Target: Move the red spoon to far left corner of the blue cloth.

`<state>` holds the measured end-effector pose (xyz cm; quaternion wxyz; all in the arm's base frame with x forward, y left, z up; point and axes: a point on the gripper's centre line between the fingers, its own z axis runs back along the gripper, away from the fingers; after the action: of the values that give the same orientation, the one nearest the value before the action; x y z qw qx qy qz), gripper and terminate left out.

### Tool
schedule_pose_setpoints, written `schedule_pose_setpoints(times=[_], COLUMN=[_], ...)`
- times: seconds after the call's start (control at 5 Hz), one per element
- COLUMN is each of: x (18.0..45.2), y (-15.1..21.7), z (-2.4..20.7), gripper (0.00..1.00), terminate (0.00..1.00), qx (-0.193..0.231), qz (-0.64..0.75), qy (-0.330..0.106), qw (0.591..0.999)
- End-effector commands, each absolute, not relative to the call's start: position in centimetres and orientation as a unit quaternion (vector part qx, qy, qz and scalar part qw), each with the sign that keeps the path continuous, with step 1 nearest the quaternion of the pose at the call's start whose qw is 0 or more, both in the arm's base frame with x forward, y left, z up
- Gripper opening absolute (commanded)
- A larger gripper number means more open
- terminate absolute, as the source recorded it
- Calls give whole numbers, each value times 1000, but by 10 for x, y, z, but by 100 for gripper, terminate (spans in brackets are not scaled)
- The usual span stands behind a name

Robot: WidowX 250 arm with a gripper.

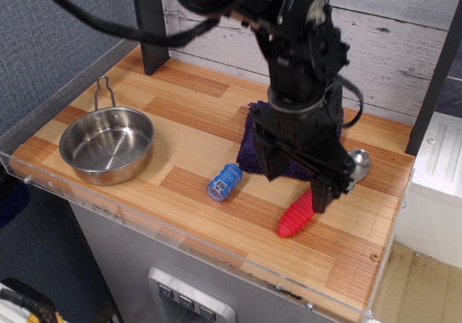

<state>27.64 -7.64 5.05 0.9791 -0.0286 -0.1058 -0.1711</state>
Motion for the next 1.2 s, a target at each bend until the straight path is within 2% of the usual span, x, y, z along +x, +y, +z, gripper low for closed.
schedule_pose_setpoints(times=[0.0, 0.2, 0.6, 0.8, 1.0], x=[298, 300, 291, 288, 287], y=[-80, -82, -93, -92, -93], z=[37, 26, 15, 14, 14], gripper=[100, 100, 100, 0, 0], terminate=[0, 0, 0, 0, 0], qx=[-7, 2, -12, -14, -15], qz=[-197, -209, -214, -212, -207], qy=[-117, -110, -103, -106, -104], qw=[973, 972, 971, 971, 973])
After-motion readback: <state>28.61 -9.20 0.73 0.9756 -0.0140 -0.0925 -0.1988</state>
